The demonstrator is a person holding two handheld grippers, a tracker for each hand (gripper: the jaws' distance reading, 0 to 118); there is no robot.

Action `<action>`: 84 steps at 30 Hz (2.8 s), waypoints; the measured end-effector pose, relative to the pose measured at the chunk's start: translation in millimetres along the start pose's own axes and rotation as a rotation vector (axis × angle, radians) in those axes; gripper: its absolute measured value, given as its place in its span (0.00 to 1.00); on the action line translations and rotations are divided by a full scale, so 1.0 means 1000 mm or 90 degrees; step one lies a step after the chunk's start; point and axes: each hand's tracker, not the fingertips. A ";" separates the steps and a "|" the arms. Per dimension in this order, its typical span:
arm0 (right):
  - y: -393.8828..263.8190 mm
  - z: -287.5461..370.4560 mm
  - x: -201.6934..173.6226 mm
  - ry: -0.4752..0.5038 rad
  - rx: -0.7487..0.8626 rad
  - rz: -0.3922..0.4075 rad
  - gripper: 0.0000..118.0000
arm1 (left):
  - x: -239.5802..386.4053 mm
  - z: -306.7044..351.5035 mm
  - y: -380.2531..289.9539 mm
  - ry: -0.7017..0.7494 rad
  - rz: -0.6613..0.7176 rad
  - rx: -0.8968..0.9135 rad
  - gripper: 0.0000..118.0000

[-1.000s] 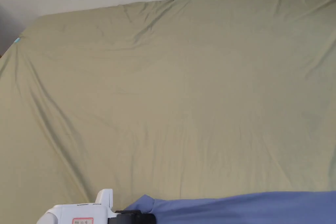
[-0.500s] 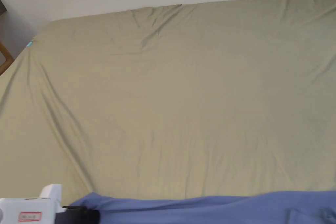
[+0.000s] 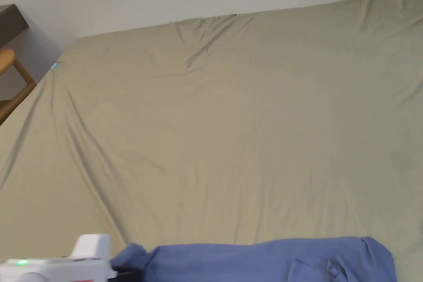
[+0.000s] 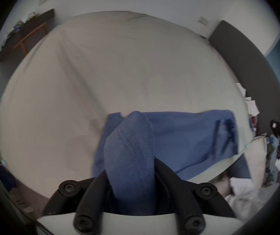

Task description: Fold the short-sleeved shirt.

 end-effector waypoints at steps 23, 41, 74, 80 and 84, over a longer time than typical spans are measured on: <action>-0.011 0.038 0.039 -0.008 0.021 -0.018 0.00 | 0.083 -0.056 -0.021 -0.215 0.122 0.067 1.00; -0.012 0.034 0.046 -0.017 0.001 -0.036 0.00 | 0.140 -0.100 -0.044 0.012 -0.089 0.022 0.06; -0.021 0.022 0.013 -0.018 -0.012 -0.019 0.00 | -0.071 -0.076 -0.046 -0.210 0.237 0.059 0.96; -0.023 0.024 0.009 -0.028 -0.013 -0.015 0.00 | -0.069 -0.080 -0.040 -0.260 0.245 0.076 0.42; -0.021 0.027 0.007 -0.025 -0.007 -0.013 0.00 | -0.065 -0.081 -0.043 -0.221 0.217 0.058 0.14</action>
